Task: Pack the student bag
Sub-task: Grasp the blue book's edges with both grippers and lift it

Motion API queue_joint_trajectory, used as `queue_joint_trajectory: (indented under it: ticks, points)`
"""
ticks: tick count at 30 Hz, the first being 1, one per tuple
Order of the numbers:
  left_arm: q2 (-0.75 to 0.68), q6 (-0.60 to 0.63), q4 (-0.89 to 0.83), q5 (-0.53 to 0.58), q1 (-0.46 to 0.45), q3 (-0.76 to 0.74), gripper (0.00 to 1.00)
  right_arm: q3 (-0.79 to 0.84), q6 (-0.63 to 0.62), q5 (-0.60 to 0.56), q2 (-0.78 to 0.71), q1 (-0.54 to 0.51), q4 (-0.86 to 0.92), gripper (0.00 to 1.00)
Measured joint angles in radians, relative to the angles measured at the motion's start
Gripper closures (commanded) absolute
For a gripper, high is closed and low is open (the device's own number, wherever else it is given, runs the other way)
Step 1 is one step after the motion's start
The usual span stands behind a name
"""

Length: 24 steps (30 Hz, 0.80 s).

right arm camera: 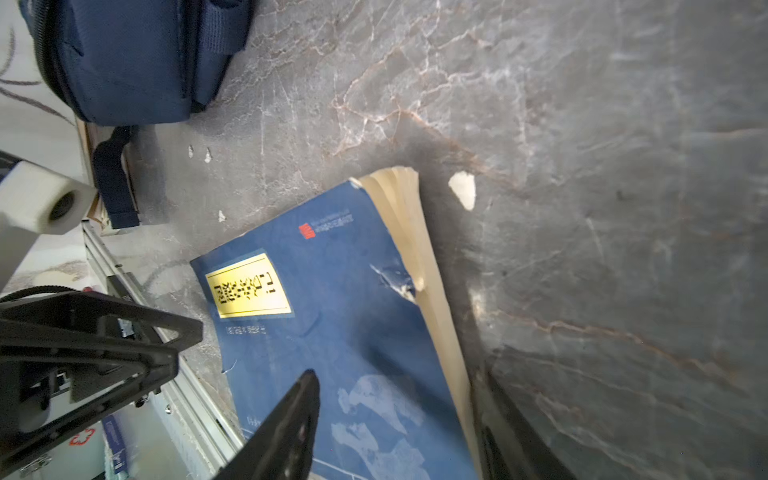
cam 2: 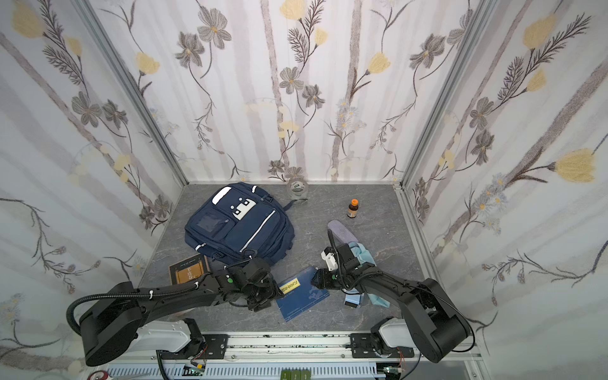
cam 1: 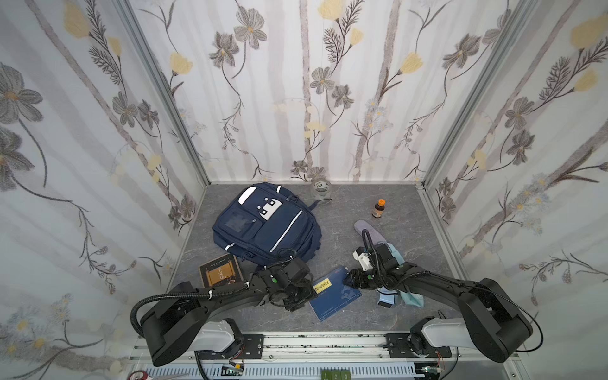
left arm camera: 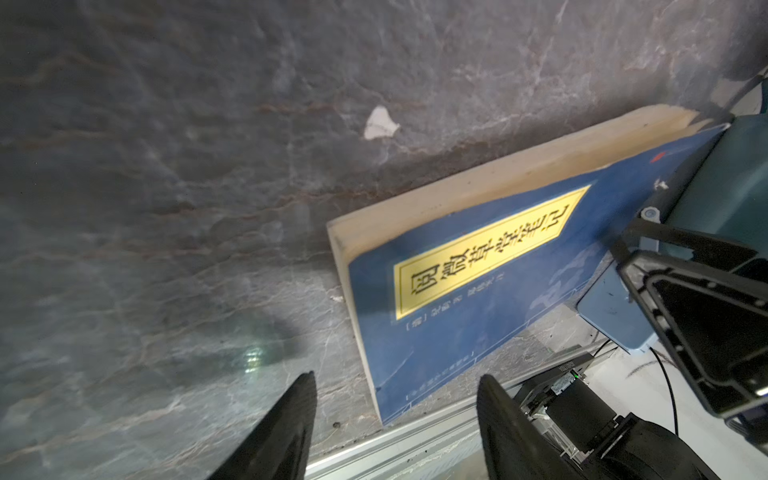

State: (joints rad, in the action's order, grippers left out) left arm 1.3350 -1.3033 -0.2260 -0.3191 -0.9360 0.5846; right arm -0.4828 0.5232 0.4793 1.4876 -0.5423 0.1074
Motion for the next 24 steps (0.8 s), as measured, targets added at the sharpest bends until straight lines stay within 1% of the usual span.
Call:
queue_joint_trajectory:
  ticks: [4,8,15,18,24]
  points:
    - [0.054,-0.01,0.035,-0.008,0.002,0.0,0.41,0.041,0.019,0.024,-0.037,0.0,-0.023,0.41]
    - [0.086,-0.012,0.068,-0.044,0.021,0.007,0.43,0.067,0.027,0.041,-0.059,0.0,-0.037,0.43]
    - [0.105,-0.013,0.074,-0.088,0.062,0.014,0.43,0.087,0.026,0.065,-0.092,0.002,-0.019,0.48]
    - [0.104,-0.013,0.075,-0.082,0.074,0.015,0.44,0.09,0.026,0.078,-0.123,0.002,0.009,0.52]
    - [0.081,-0.013,0.045,-0.014,0.096,0.015,0.44,0.09,0.027,0.129,-0.165,0.002,0.018,0.63]
